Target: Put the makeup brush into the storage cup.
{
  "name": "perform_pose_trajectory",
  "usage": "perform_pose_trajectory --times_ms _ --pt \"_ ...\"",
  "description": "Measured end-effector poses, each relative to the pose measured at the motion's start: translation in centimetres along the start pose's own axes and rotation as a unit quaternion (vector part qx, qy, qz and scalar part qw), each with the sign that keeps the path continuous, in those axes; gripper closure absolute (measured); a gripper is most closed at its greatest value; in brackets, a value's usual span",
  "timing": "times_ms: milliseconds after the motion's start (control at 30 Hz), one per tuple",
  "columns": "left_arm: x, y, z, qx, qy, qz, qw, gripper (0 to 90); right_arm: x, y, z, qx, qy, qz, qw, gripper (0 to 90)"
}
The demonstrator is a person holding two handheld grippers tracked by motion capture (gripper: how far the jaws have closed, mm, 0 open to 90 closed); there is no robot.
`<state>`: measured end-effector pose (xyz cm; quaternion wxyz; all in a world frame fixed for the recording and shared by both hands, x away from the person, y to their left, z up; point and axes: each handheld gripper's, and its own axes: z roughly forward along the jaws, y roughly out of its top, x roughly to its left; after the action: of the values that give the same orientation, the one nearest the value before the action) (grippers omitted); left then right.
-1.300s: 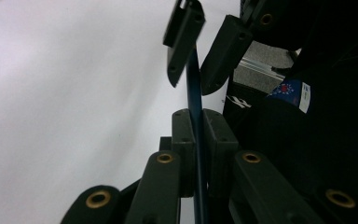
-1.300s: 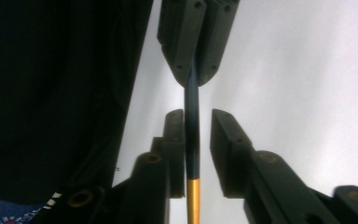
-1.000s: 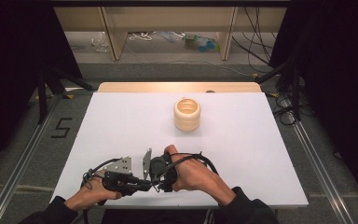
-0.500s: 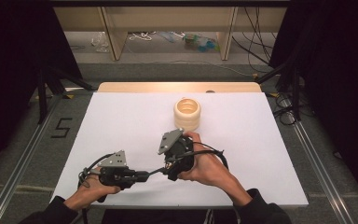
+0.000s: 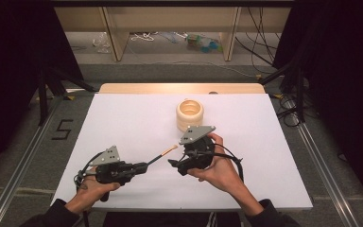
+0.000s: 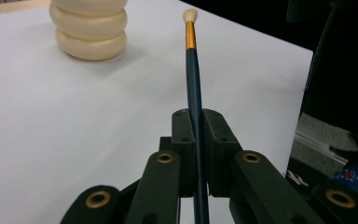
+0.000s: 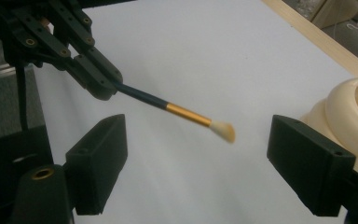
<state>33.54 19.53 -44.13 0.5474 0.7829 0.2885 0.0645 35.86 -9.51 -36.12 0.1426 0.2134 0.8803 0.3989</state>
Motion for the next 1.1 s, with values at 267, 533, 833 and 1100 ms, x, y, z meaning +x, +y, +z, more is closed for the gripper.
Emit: perform_pose_trajectory --times_ms 267,533,833,1100 --pt "0.0 0.3 -0.5 -0.040 0.018 -0.008 0.9990 83.6 -0.8 -1.4 0.3 -0.022 0.010 0.051 0.9984 18.1" --pt "-0.3 0.5 -0.7 -0.066 0.024 -0.008 0.9975 83.6 -0.9 -2.1 1.0 -0.056 0.039 0.102 0.9924 16.5" --pt "-0.8 0.5 -0.7 -0.086 0.035 -0.024 0.9954 83.6 -0.7 -2.5 1.7 -0.108 0.065 0.139 0.9822 16.3" --pt "-1.2 0.7 -0.6 -0.102 0.036 -0.023 0.9938 83.6 -0.6 -2.8 2.6 -0.137 0.087 0.171 0.9718 16.5"
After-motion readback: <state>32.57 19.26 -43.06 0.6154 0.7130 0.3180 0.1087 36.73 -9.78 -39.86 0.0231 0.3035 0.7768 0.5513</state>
